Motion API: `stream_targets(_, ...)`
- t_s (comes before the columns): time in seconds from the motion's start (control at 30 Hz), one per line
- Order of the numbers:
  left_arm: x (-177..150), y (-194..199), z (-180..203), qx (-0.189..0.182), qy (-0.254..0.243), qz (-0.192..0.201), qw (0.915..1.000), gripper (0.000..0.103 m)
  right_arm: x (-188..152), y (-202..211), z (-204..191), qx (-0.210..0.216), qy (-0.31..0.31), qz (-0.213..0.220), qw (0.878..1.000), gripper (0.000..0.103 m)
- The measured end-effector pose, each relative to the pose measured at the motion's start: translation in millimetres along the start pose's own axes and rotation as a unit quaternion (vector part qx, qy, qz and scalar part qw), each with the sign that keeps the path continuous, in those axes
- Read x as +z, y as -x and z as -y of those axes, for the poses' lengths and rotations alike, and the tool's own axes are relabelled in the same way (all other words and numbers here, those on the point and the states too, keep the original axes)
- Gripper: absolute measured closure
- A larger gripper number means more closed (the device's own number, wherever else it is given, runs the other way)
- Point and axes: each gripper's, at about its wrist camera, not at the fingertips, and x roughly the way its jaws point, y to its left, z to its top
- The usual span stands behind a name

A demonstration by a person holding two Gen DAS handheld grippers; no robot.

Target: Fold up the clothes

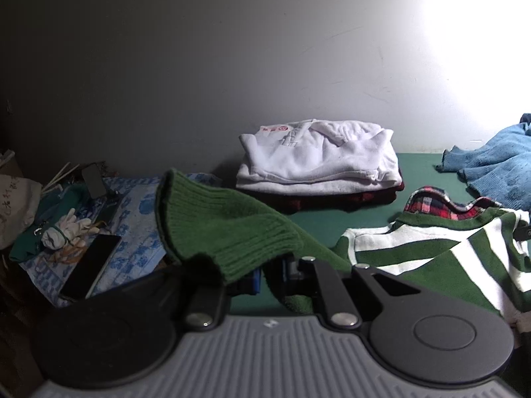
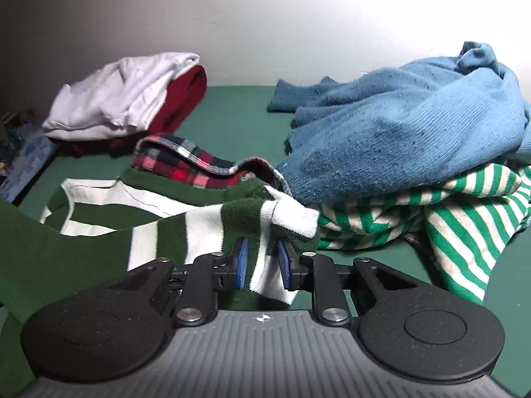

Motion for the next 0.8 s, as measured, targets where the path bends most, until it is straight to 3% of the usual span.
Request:
stream_targets(0.13, 0, -1, 5, 0.001, -0.009, 0.002, 1.0000, 0.092, 3, -13, 4, -0.023, 0.014, -0.003, 1.000, 0.082)
stream_targets(0.3, -2, 3, 11, 0.000, -0.035, 0.011, 0.9993, 0.092, 1, -21, 10, -0.019, -0.010, -0.007, 1.000, 0.081)
stream_targets(0.37, -3, 7, 15, 0.000, -0.055, 0.020, 0.9983, 0.092, -3, -5, 11, -0.001, -0.034, 0.009, 0.999, 0.077)
stream_targets(0.43, -3, 11, 21, -0.001, -0.077, 0.030, 0.9966, 0.092, -9, 7, 11, 0.027, -0.054, -0.001, 0.998, 0.073)
stream_targets(0.53, -4, 21, 32, -0.007, -0.118, 0.055, 0.9914, 0.092, -18, 13, 4, 0.048, -0.051, -0.028, 0.997, 0.073)
stream_targets(0.7, -13, 48, 54, -0.031, -0.175, 0.098, 0.9793, 0.091, -18, 17, -8, 0.053, -0.045, -0.030, 0.997, 0.073)
stream_targets(0.8, -25, 71, 68, -0.070, -0.177, 0.105, 0.9760, 0.091, -14, 10, -17, 0.016, -0.018, -0.039, 0.999, 0.073)
